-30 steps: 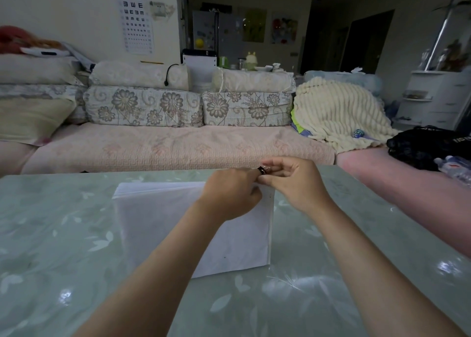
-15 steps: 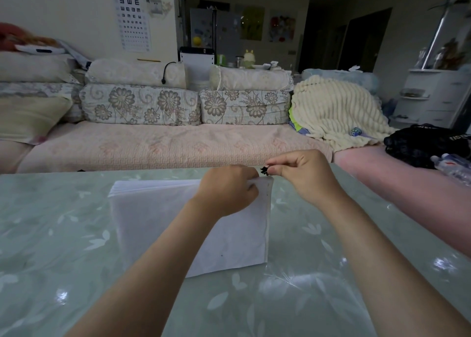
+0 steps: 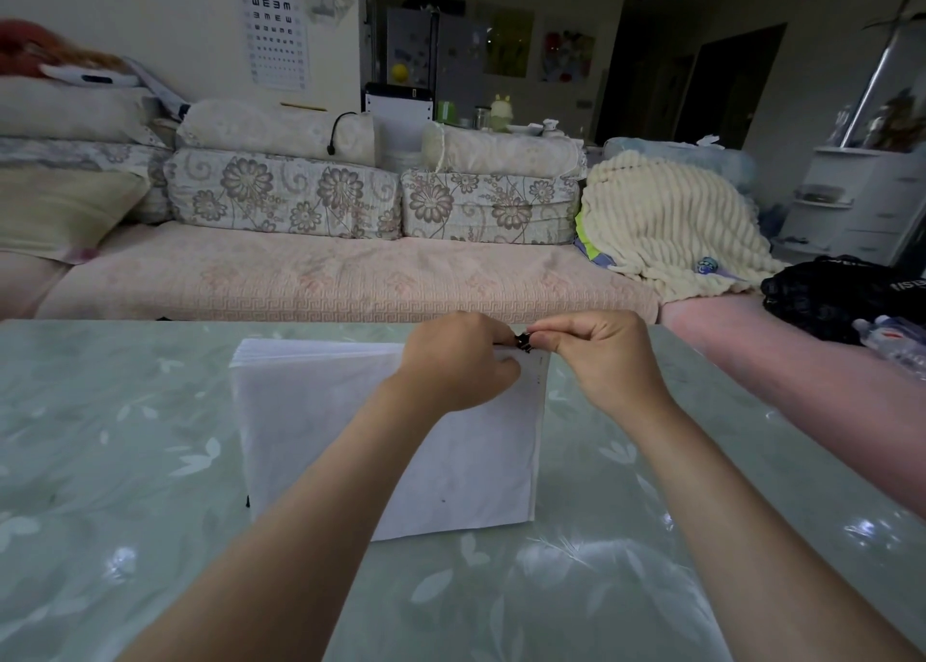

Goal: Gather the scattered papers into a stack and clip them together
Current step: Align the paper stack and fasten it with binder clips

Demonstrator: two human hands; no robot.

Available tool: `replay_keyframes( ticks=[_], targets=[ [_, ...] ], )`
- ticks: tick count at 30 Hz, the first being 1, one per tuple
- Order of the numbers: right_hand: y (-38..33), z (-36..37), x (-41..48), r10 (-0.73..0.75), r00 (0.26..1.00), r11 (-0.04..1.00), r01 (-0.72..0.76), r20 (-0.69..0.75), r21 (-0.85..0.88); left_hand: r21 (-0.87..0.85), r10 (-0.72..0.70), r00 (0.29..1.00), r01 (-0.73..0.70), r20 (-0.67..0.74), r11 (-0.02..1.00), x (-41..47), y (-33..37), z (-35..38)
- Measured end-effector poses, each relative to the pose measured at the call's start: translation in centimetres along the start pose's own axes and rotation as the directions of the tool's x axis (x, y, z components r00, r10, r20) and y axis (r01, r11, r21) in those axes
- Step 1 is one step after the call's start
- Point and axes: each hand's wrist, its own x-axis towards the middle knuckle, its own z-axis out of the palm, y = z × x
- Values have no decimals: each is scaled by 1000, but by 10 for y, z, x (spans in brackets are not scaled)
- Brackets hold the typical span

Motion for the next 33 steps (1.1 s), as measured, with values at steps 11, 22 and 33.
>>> replay_keyframes(
  ticks=[11,22,33],
  targets=[
    [3,0,1,7,1000,1000,-7,-5,20,34,48,997,-47,-56,998,-3,-4,7],
    [-4,-16,17,64,977,992,-40,205,-115,98,159,976,-145,-148,985,-12,1,11],
    [1,-22,11,120,957,993,-115,263,-36,64,141,978,-132,-155,989,-14,2,11]
  ],
)
